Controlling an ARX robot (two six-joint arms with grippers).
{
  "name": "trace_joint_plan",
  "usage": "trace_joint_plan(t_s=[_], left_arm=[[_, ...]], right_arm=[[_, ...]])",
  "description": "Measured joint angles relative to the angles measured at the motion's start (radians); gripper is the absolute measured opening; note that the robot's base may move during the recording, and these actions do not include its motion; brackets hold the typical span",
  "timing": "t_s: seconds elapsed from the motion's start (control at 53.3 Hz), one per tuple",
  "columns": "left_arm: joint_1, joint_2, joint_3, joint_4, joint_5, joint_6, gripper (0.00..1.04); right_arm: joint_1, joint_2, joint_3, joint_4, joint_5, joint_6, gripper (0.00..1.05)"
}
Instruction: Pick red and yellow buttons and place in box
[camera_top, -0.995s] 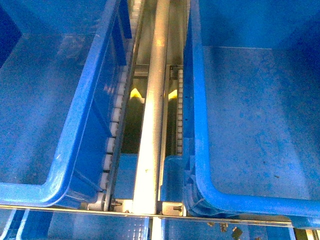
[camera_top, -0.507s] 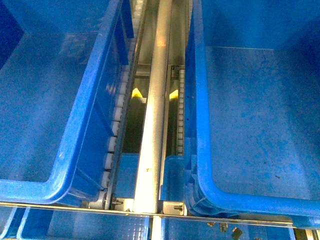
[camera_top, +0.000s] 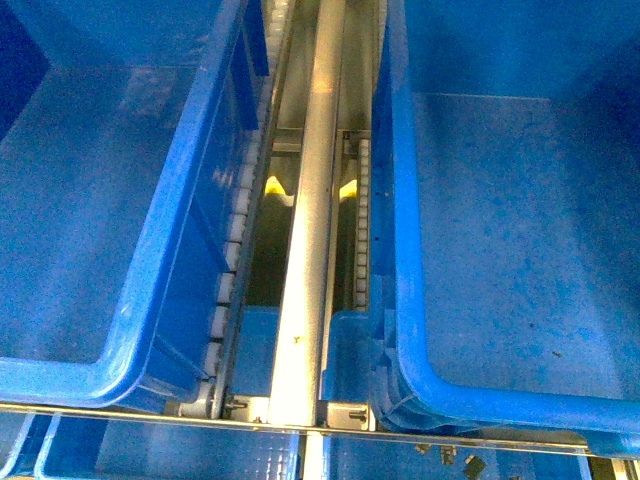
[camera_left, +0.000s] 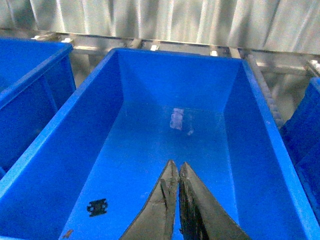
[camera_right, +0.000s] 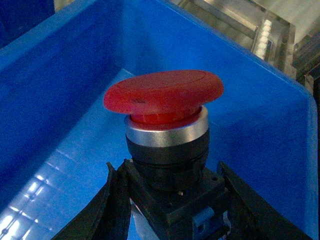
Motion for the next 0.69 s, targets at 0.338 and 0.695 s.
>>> trace_joint_plan(t_s=[0.338, 0.695], left_arm=[[0.000, 0.000, 0.000, 0.000, 0.000, 0.000, 0.53], [0.000, 0.000, 0.000, 0.000, 0.000, 0.001, 0.97]], right_arm=[[0.011, 0.167, 0.112, 0.008, 0.056, 0.028, 0.40], [0.033, 0.563, 0.446, -0.132, 0.196, 0.172, 0.40]])
